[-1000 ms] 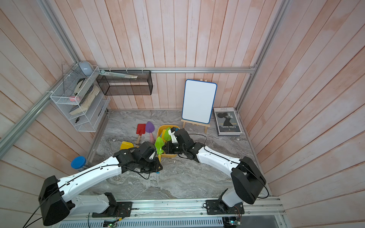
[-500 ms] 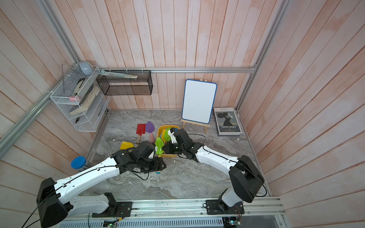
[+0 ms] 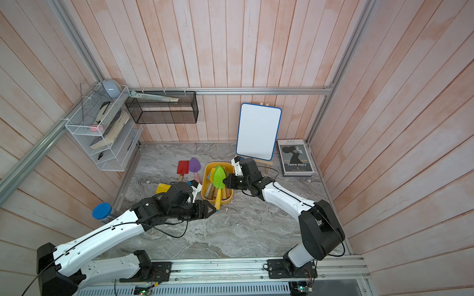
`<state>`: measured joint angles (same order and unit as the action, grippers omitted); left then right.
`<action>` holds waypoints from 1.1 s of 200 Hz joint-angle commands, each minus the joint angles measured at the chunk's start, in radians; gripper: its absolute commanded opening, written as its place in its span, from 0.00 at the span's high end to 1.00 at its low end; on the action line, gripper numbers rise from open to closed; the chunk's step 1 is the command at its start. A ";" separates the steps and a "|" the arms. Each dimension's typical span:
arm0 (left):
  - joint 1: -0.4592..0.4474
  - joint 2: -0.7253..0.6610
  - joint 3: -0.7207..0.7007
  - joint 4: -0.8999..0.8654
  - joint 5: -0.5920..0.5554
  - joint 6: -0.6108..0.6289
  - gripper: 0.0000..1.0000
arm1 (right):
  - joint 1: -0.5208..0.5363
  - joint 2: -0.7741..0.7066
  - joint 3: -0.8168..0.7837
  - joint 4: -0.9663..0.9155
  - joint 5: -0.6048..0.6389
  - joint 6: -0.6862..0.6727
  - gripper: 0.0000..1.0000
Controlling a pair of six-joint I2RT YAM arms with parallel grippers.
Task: Put the shovel into the storage box
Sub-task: Place the shovel in the storage box.
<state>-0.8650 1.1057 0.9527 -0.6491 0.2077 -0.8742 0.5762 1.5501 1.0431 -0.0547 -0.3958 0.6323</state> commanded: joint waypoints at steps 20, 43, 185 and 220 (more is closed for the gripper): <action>-0.002 -0.049 -0.037 0.093 -0.011 0.020 0.27 | -0.062 0.080 0.105 -0.010 -0.035 -0.109 1.00; -0.002 -0.063 -0.038 0.095 -0.020 0.022 0.27 | -0.082 0.131 0.152 -0.016 -0.030 -0.139 1.00; -0.002 -0.080 -0.042 0.068 -0.044 0.030 0.27 | -0.088 0.251 0.324 -0.267 0.330 -0.227 1.00; 0.000 -0.085 -0.039 0.056 -0.051 0.034 0.27 | -0.077 0.313 0.379 -0.299 0.357 -0.236 1.00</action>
<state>-0.8650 1.0386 0.9226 -0.5865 0.1749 -0.8597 0.4892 1.8202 1.3743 -0.3004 -0.0856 0.4160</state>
